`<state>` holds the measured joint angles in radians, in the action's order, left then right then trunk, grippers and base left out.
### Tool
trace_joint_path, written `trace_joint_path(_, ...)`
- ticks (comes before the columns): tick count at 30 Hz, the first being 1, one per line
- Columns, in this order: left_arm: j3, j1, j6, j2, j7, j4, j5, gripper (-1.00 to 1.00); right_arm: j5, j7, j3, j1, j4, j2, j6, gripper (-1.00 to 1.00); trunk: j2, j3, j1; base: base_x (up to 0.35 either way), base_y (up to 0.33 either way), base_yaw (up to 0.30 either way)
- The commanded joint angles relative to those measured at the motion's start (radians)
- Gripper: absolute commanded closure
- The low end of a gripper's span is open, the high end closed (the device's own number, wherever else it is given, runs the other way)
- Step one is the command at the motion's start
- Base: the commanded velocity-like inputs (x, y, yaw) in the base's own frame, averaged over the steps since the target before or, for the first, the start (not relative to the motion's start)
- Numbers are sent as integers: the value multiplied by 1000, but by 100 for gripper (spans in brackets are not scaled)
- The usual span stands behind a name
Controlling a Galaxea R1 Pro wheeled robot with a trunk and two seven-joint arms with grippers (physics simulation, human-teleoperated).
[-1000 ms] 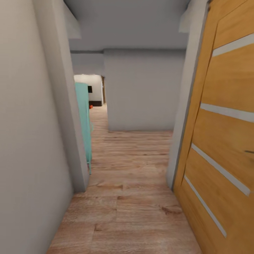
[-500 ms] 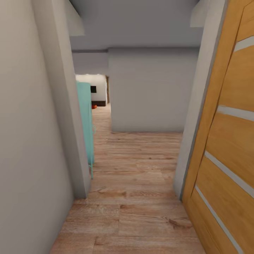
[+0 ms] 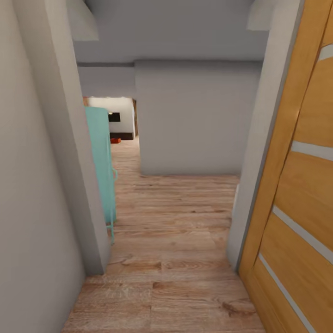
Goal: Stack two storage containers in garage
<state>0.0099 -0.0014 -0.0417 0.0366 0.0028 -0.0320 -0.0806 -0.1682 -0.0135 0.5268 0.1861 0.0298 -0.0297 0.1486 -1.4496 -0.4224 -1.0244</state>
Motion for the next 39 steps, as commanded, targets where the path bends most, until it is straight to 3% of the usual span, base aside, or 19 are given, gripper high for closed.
trace_joint_path(1, 0, 0, -2, 0, 0, 0, -8, -100, -10, 0, 9, 1, 3, 1, 6, -100, 0, -1, -1, 322, 0, -2)
trace_joint_path(39, 0, 0, -1, 0, 1, -1, -8, -100, -10, 0, 9, 1, 3, 1, 5, -100, 0, -1, -1, 323, 0, 0)
